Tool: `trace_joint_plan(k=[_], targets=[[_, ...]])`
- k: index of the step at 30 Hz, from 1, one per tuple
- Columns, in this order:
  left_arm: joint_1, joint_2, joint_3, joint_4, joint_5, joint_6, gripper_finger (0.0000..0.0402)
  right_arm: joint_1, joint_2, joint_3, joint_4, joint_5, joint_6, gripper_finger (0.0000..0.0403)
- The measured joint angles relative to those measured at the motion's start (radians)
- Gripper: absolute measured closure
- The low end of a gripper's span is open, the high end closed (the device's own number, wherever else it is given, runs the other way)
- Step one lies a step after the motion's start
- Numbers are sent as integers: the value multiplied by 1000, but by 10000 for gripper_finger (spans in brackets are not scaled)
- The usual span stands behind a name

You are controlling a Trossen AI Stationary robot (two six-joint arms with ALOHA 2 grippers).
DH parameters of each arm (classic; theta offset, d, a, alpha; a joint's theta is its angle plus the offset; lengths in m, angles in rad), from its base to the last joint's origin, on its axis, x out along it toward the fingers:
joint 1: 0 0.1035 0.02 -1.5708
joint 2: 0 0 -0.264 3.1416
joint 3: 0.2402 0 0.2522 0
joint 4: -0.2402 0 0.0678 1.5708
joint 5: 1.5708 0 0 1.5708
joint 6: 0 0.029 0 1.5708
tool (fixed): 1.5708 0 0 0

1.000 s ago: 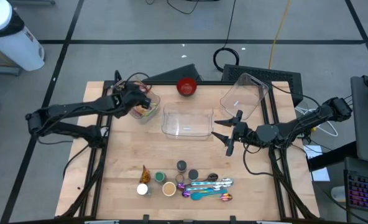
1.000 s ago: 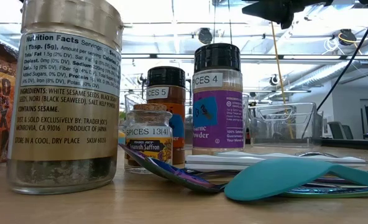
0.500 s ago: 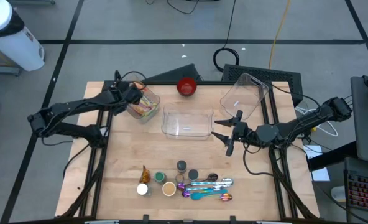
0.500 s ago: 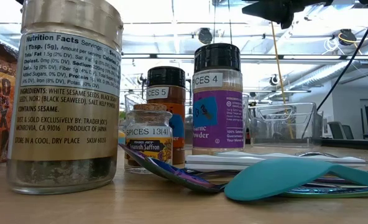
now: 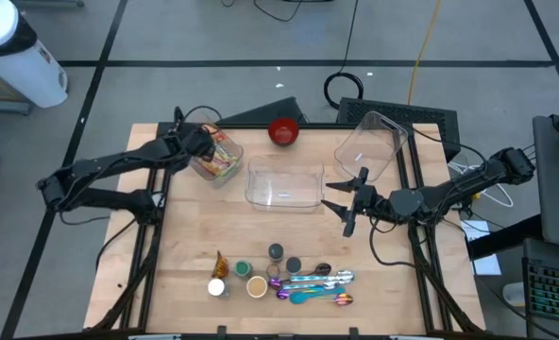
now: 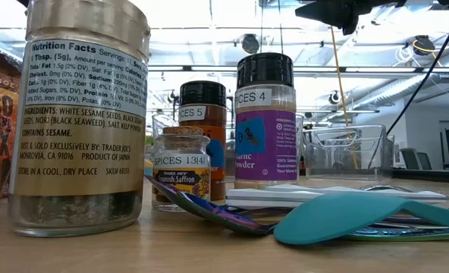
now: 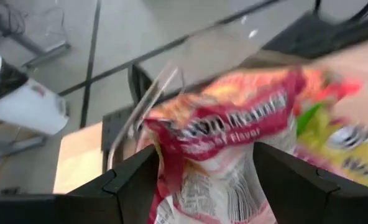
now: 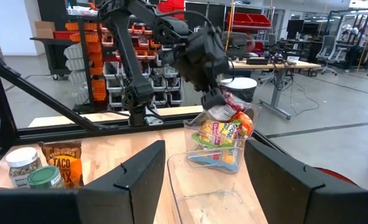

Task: Pick & Place Food Item
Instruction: Put the red noodle pack into the left transparent bin, then put the violet seasoning bottle into the center transparent bin

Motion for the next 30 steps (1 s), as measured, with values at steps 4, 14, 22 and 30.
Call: trace_joint_plan(k=[4, 14, 22, 30], targets=[[-27, -79, 0, 49, 12, 30, 135, 0, 0, 0, 4, 1, -11, 190], [-139, -301, 0, 160, 344, 68, 135, 55, 0, 0, 3, -1, -75, 190], [-422, -363, -105, 380, 236, 50, 135, 81, 23, 0, -5, -254, -22, 190], [-715, -359, -233, 777, 156, 252, 135, 108, 231, 0, 36, -366, 94, 190]])
